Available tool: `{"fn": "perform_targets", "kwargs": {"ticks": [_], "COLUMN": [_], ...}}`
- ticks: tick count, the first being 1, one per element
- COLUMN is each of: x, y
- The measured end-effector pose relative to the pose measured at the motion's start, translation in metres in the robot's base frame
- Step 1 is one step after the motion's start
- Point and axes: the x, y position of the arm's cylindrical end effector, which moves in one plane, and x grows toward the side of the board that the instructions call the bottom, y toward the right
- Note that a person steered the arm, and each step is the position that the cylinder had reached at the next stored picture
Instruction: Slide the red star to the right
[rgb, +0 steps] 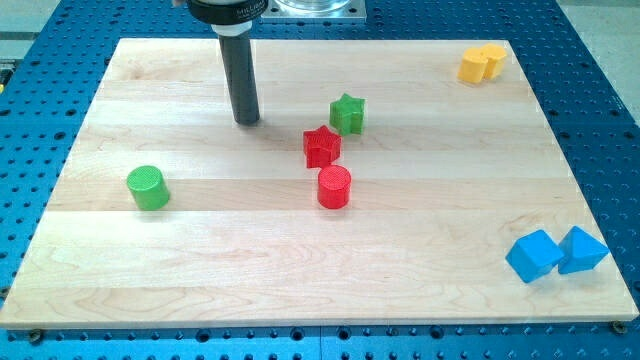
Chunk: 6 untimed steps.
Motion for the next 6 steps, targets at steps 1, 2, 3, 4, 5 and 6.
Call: {"fn": "perform_targets", "kwargs": {"ticks": [1, 2, 3, 4, 5, 6], "x": [0.058, 0.066, 0.072, 0.072, 0.072, 0.072], "y": [0.017, 0.035, 0.069, 0.079, 0.089, 0.084]}}
